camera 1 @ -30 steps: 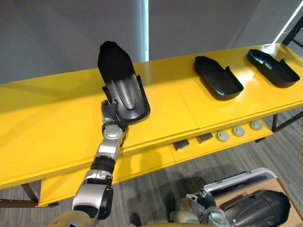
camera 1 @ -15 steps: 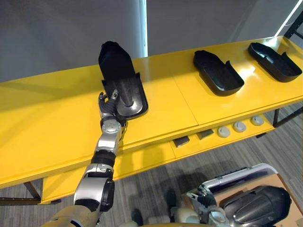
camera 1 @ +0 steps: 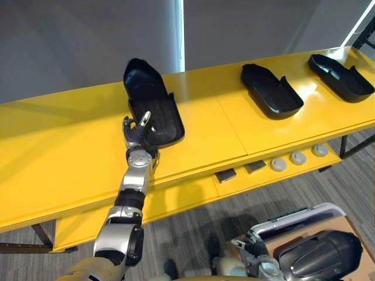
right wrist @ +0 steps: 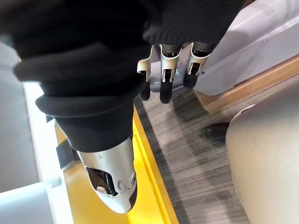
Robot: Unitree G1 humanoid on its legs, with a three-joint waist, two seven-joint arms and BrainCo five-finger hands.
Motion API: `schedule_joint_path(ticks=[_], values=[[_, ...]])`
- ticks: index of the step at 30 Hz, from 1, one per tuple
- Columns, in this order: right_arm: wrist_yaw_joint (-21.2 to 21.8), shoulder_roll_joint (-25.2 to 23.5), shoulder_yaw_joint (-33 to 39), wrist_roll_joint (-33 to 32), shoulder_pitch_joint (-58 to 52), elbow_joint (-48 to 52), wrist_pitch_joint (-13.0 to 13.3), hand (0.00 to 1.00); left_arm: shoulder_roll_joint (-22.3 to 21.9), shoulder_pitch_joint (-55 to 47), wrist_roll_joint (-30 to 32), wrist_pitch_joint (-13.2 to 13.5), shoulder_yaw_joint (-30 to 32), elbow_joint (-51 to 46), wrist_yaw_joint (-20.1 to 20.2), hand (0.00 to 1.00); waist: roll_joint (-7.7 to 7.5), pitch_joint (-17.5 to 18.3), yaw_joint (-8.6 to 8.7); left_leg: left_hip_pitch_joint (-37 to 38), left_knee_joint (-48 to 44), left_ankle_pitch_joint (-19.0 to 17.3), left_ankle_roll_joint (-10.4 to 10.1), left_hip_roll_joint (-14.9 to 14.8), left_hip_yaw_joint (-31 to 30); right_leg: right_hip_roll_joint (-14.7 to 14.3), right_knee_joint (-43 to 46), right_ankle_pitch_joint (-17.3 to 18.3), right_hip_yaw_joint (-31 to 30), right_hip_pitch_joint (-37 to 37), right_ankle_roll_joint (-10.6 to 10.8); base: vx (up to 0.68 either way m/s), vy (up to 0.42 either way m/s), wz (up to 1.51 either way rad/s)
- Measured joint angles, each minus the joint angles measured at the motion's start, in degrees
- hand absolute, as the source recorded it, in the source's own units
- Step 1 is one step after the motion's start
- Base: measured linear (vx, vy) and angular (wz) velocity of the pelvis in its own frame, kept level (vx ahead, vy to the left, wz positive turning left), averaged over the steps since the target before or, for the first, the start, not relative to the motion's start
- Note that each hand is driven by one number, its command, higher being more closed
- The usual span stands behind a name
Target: Walk over and take plastic housings, then place them on the shelf
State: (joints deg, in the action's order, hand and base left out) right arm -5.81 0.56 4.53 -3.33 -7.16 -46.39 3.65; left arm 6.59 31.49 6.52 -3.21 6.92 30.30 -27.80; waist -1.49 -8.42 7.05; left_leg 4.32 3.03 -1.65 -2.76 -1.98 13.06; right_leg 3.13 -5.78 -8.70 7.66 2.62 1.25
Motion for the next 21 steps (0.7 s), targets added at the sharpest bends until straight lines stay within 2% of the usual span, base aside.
schedule_joint_path(ticks=[7, 11, 21], values=[[0.9, 0.0, 0.0, 0.0, -0.1, 0.0, -0.1, 0.00, -0.4, -5.6, 6.4, -1.1, -0.3, -10.7, 0.0, 0.00, 0.00, 0.0, -0.38, 0.3, 0.0, 0.1, 0.1, 0.1, -0.5, 0.1, -0.2, 0.0, 0.2, -0.5, 0.0, -0.04, 0.009, 0.04], [1.0, 0.1, 0.0, 0.0, -0.6, 0.0, -0.1, 0.00, -2.5, -8.6, 8.3, -1.1, -1.5, -16.7, 0.0, 0.00, 0.00, 0.0, -1.56, 0.3, 0.1, 0.2, 0.2, 0.0, -0.7, 0.1, -0.2, 0.0, 0.5, -0.5, 0.0, -0.03, 0.002, 0.02], [1.0, 0.1, -0.4, 0.0, -0.7, 0.0, -0.3, 0.00, -3.1, -10.7, 8.0, -0.1, -2.8, -17.4, 0.3, 0.00, -0.03, 0.1, -1.61, 0.5, 0.1, 0.3, 0.4, 0.1, -1.6, 0.3, -0.2, 0.1, 1.5, -1.3, 0.2, -0.02, 0.007, 0.06]])
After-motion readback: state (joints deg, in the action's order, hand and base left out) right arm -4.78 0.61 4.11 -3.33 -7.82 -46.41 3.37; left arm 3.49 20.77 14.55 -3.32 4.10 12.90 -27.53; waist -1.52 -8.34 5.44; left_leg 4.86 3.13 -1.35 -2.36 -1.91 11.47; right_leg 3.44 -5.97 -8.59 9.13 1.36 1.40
